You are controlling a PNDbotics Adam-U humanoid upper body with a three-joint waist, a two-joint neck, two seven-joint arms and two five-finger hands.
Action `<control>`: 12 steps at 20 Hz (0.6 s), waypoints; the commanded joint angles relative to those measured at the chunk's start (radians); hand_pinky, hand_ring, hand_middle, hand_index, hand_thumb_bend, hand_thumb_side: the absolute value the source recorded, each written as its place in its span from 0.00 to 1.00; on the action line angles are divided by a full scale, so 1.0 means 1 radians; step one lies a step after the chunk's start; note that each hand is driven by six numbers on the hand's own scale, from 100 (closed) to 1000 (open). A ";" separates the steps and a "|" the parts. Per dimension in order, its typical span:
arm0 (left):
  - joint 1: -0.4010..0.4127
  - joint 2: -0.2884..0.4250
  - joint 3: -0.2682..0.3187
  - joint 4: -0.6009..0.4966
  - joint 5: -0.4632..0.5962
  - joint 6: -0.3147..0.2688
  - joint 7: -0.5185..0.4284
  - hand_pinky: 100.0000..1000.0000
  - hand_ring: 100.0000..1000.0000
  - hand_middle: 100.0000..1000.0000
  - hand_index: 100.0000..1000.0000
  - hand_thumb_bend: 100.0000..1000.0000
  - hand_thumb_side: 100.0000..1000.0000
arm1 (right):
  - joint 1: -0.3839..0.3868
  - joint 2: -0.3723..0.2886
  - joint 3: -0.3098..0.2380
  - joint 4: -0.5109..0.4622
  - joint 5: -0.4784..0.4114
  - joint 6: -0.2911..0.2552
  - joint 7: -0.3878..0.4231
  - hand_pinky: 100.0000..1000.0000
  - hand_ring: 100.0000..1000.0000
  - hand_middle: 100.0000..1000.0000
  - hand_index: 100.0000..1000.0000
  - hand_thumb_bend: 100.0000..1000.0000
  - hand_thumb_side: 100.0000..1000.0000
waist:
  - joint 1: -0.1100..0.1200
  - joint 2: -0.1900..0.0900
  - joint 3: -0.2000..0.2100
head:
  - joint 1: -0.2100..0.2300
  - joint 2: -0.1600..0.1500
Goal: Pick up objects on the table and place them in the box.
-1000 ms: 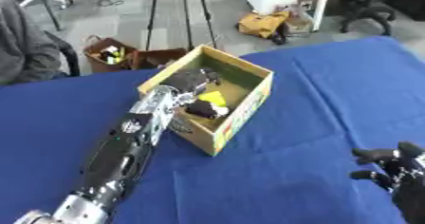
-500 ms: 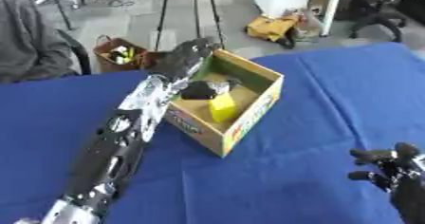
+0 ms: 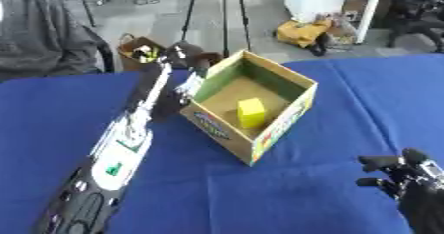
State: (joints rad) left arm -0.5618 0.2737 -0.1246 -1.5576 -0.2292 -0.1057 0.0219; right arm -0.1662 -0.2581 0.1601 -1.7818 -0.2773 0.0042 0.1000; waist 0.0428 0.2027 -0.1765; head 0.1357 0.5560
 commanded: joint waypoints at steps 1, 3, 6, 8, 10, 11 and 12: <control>0.038 0.031 0.019 -0.094 0.198 0.045 -0.003 0.70 0.86 0.63 0.75 0.04 1.00 | -0.002 -0.005 -0.009 -0.006 0.007 -0.002 -0.004 0.61 0.87 0.53 0.62 0.00 0.95 | -0.002 -0.018 0.008 | -0.006 -0.003; 0.078 0.031 0.033 -0.115 0.267 0.069 0.008 0.69 0.84 0.60 0.72 0.03 1.00 | -0.001 -0.004 -0.009 -0.003 0.008 -0.002 -0.005 0.61 0.87 0.53 0.62 0.00 0.95 | -0.001 -0.018 0.016 | -0.010 -0.002; 0.138 0.024 0.052 -0.126 0.330 0.089 0.026 0.66 0.80 0.54 0.69 0.01 1.00 | 0.000 -0.003 -0.009 -0.001 0.009 -0.002 -0.005 0.61 0.87 0.53 0.62 0.00 0.95 | 0.001 -0.017 0.021 | -0.013 0.001; 0.174 0.016 0.064 -0.125 0.353 0.096 0.039 0.66 0.79 0.53 0.69 0.00 1.00 | -0.001 -0.003 -0.010 0.000 0.010 -0.003 -0.006 0.61 0.87 0.53 0.62 0.00 0.95 | 0.002 -0.016 0.023 | -0.015 0.004; 0.205 0.008 0.076 -0.122 0.368 0.096 0.052 0.65 0.78 0.52 0.68 0.00 0.98 | 0.000 -0.003 -0.010 0.000 0.011 -0.003 -0.006 0.61 0.87 0.53 0.62 0.00 0.95 | 0.003 -0.015 0.026 | -0.017 0.006; 0.219 0.004 0.081 -0.120 0.370 0.094 0.057 0.65 0.78 0.51 0.68 0.00 0.97 | 0.001 -0.003 -0.010 0.001 0.011 -0.003 -0.006 0.61 0.87 0.53 0.62 0.00 0.95 | 0.003 -0.014 0.027 | -0.018 0.006; 0.231 0.002 0.085 -0.118 0.370 0.094 0.061 0.65 0.78 0.51 0.68 0.00 0.98 | 0.001 -0.002 -0.010 0.001 0.012 -0.003 -0.007 0.61 0.88 0.53 0.62 0.00 0.95 | 0.003 -0.013 0.028 | -0.019 0.007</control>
State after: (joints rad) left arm -0.3241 0.2691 -0.0569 -1.6617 0.1327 -0.0109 0.0735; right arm -0.1585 -0.2576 0.1596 -1.7704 -0.2743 0.0031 0.0957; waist 0.0472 0.2024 -0.1496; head 0.1205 0.5611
